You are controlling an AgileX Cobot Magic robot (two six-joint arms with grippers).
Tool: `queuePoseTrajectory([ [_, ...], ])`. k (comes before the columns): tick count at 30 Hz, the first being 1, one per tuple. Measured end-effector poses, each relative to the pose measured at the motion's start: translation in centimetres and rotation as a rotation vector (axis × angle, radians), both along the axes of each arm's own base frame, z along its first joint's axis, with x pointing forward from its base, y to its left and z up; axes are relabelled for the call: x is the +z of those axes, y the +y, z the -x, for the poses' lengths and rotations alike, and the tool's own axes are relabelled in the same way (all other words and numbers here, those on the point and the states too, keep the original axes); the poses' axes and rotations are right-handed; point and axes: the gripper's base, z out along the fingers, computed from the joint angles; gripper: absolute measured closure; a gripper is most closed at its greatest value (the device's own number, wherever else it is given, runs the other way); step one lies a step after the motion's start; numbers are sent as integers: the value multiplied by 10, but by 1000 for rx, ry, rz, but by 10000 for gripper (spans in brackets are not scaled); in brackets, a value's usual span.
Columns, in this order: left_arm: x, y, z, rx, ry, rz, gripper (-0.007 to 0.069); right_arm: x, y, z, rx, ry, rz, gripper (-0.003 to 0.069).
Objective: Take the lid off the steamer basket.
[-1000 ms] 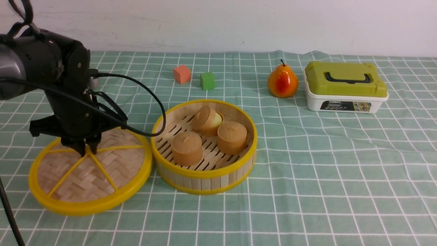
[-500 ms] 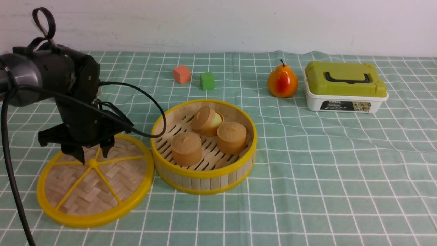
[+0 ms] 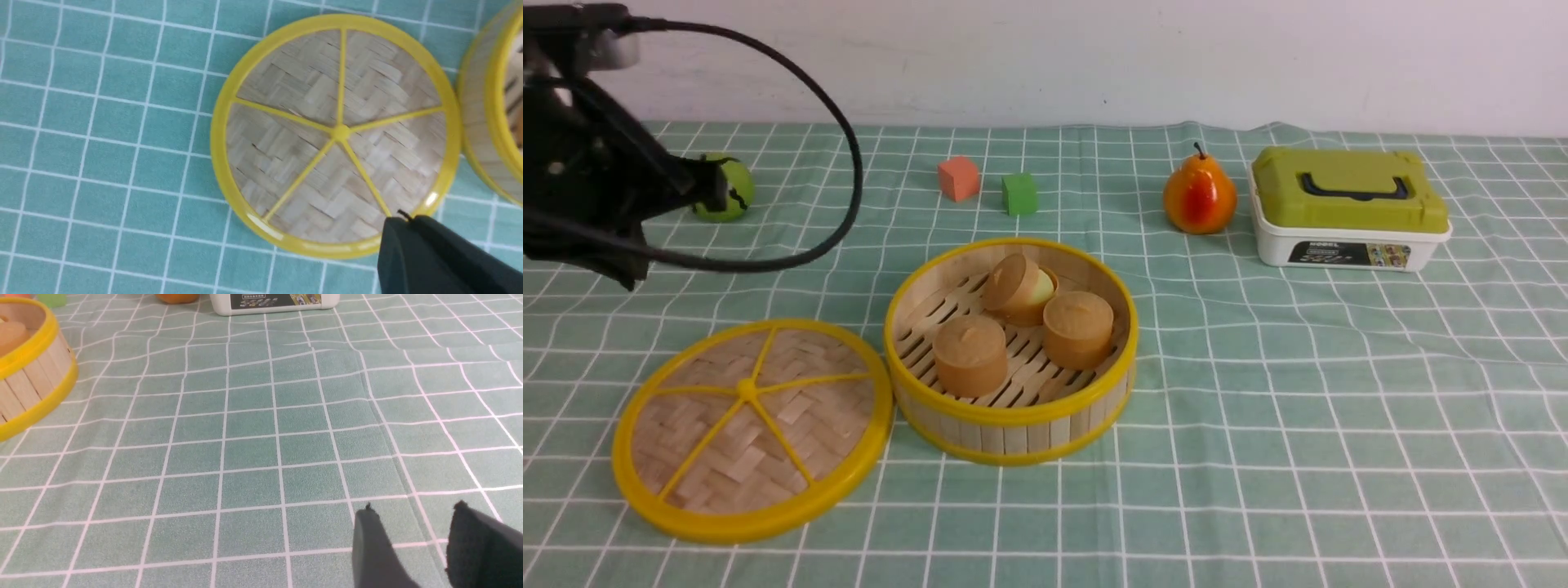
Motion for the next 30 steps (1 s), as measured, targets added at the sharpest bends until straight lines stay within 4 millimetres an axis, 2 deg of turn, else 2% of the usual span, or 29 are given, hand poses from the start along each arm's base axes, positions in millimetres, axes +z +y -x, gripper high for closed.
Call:
queuePoseTrajectory([
  [2,15,1,31,-55,-66,30,637,0,0,0,0,0,0,418],
  [5,17,2,68,-137,-141,65,637,0,0,0,0,0,0,418],
  [6,14,1,94,-174,-218,120,637,0,0,0,0,0,0,418],
  [7,13,1,97,-177,-225,127,637,0,0,0,0,0,0,418],
  [9,0,-3,127,-209,-335,250,637,0,0,0,0,0,0,418],
  [11,-17,-6,148,-224,-419,357,637,0,0,0,0,0,0,418],
  [13,-30,-6,162,-236,-473,404,637,0,0,0,0,0,0,418],
  [14,-43,-6,172,-259,-537,429,637,0,0,0,0,0,0,418],
  [20,-74,-5,203,-325,-650,459,637,0,0,0,0,0,0,418],
  [30,-81,-6,209,-317,-665,514,637,0,0,0,0,0,0,418],
])
